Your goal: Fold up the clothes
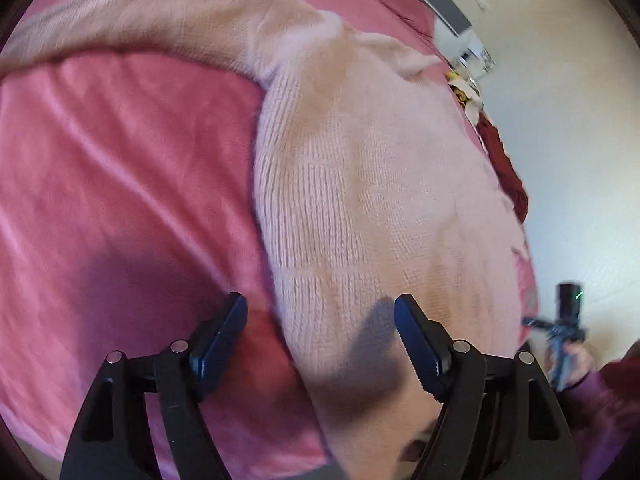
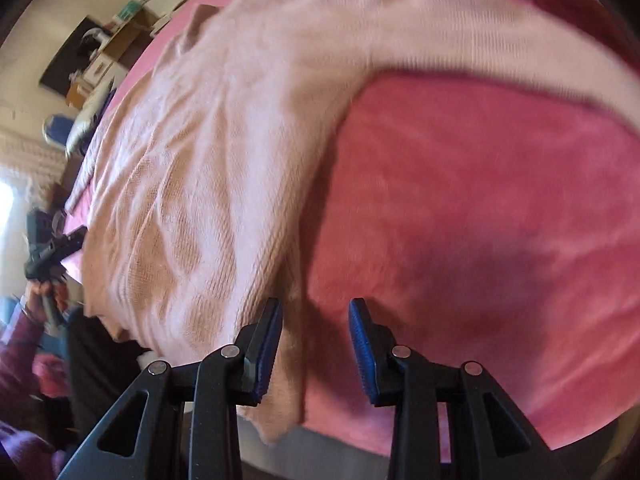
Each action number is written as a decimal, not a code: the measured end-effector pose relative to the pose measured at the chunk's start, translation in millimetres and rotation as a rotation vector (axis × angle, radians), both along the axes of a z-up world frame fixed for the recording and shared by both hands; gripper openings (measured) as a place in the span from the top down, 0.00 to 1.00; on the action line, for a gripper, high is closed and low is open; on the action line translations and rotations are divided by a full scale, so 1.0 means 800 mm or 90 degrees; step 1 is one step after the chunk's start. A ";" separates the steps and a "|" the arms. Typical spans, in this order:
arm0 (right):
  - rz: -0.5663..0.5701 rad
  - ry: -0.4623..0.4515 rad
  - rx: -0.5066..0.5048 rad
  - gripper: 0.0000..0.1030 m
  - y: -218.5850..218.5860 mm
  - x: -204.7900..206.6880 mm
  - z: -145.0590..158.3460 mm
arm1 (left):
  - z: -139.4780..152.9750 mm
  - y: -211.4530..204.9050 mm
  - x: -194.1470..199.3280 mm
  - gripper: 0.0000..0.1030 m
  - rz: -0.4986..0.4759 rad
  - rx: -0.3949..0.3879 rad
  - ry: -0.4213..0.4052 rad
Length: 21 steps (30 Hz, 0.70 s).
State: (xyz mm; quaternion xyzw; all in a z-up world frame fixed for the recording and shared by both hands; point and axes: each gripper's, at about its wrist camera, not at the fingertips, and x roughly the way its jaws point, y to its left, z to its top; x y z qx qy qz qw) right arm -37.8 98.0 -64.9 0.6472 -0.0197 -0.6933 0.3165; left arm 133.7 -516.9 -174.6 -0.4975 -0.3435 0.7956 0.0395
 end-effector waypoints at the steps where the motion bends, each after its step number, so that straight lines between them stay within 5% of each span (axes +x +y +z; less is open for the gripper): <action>1: 0.000 -0.022 -0.014 0.66 0.013 -0.006 -0.005 | 0.002 -0.003 0.000 0.25 -0.004 0.002 -0.006; 6: 0.020 -0.008 0.002 0.65 -0.056 0.005 -0.033 | 0.009 -0.007 0.009 0.23 -0.007 0.043 -0.010; 10: 0.039 0.015 0.057 0.63 -0.089 0.007 -0.048 | -0.007 0.011 0.000 0.17 0.007 0.004 -0.029; 11: 0.054 0.032 0.074 0.72 -0.098 0.008 -0.048 | -0.005 0.017 -0.004 0.15 0.003 -0.012 -0.032; 12: 0.084 0.071 0.102 0.96 -0.105 0.012 -0.041 | 0.000 0.024 -0.012 0.15 -0.007 -0.027 -0.035; 14: 0.134 0.148 0.187 0.96 -0.103 0.018 -0.030 | 0.010 0.030 -0.013 0.15 -0.027 -0.021 -0.034; 17: 0.101 0.160 0.283 1.00 -0.051 0.002 -0.037 | 0.011 0.030 -0.005 0.15 -0.035 0.011 -0.041; 20: 0.020 0.096 0.147 0.93 -0.014 -0.004 -0.019 | 0.004 0.026 0.001 0.15 -0.025 0.014 -0.039; 21: 0.016 0.094 0.100 0.82 -0.019 0.001 -0.008 | 0.003 0.023 0.003 0.15 -0.017 0.019 -0.037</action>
